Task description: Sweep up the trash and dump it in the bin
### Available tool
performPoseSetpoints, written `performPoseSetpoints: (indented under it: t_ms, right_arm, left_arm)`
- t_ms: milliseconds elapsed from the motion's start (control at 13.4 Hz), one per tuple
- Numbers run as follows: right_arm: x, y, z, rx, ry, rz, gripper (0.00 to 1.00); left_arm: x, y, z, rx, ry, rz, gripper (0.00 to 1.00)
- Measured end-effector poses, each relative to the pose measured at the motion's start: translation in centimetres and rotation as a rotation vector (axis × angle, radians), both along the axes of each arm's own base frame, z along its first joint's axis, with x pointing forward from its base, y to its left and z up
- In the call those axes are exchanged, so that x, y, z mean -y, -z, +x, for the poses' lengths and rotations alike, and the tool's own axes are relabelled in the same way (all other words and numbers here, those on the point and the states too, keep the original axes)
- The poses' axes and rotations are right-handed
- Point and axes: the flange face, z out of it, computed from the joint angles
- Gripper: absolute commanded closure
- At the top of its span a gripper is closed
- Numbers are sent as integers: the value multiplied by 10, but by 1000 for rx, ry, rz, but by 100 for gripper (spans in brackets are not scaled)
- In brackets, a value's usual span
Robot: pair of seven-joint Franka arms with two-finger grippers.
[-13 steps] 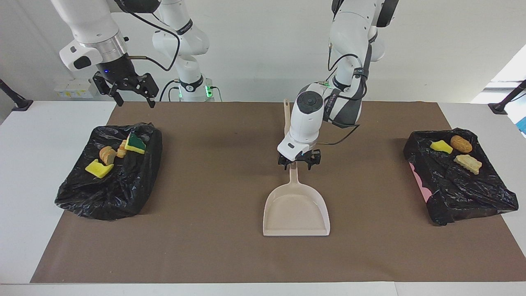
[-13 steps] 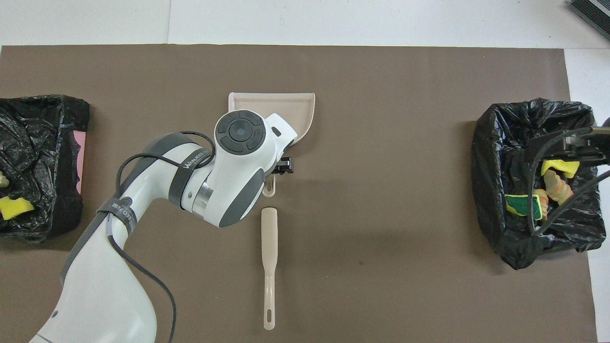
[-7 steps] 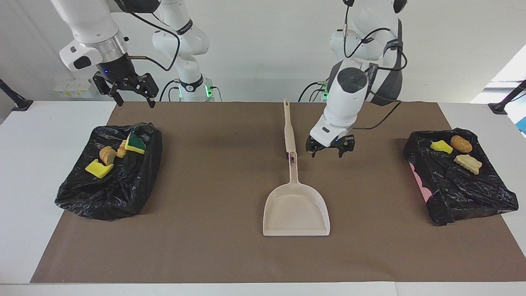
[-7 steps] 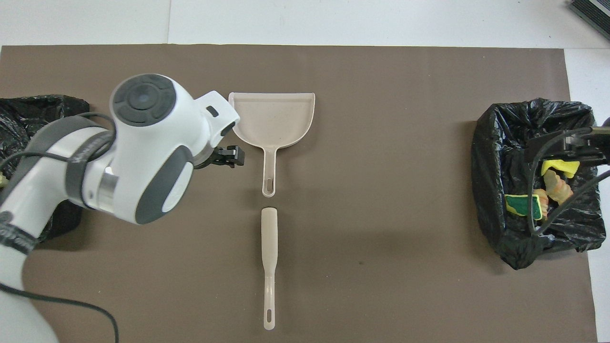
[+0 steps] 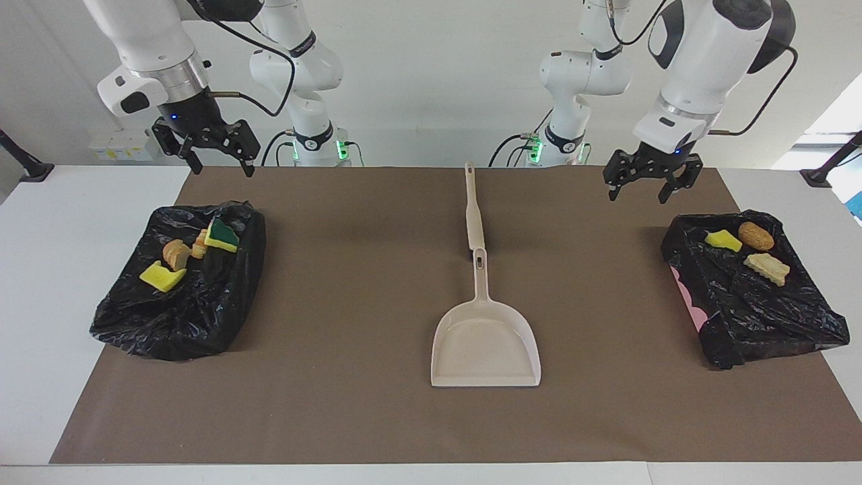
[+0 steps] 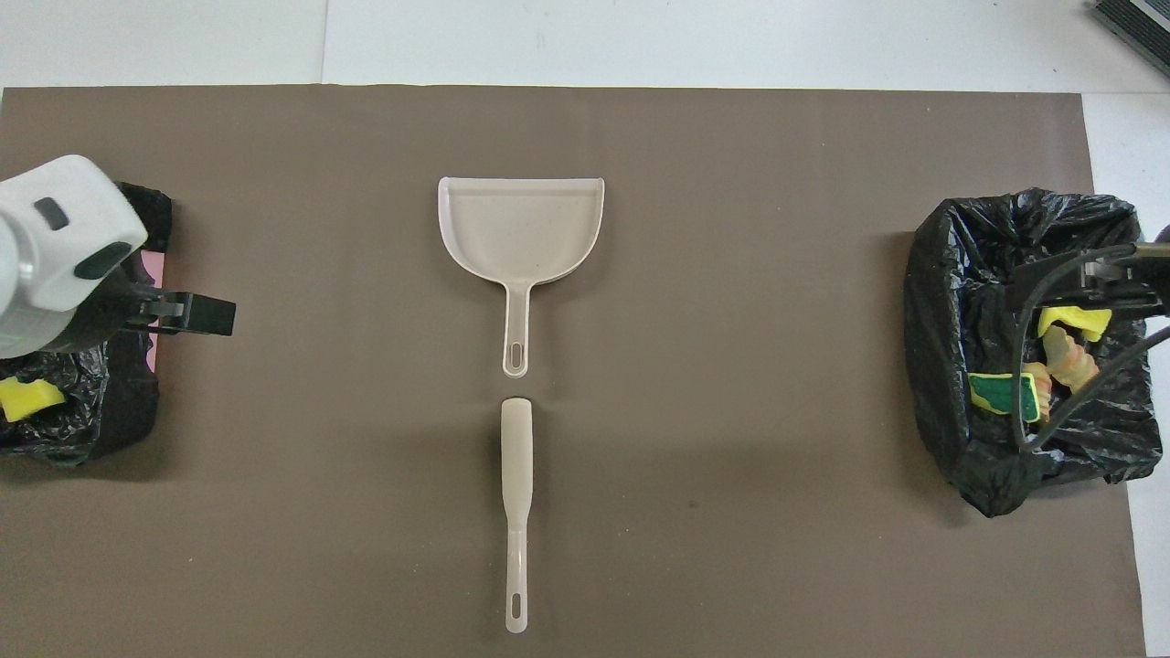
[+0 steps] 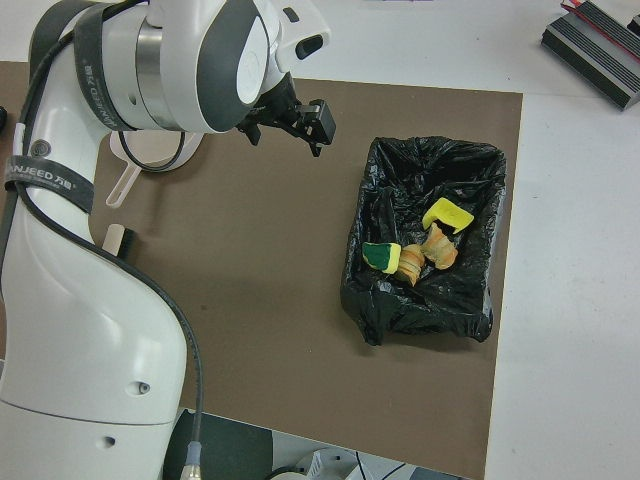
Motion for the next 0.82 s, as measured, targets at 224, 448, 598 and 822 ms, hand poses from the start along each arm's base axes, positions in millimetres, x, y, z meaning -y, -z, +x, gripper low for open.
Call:
performPoseSetpoints:
  t_ms: [224,448,598,822]
  right_arm:
    - [0,0,0,0,0,0,0]
    - [0,0,0,0,0,0,0]
    - [0,0,0,0,0,0,0]
    - [0,0,0,0,0,0,0]
  left_arm:
    - [-32,-47,-9,0,28,5,0]
    - [-49,-70,-16,-12,9,7,0]
    - [-54,-72,-17,-12,2,7,0]
    - [-54,-72,-17,-17,2,7,0]
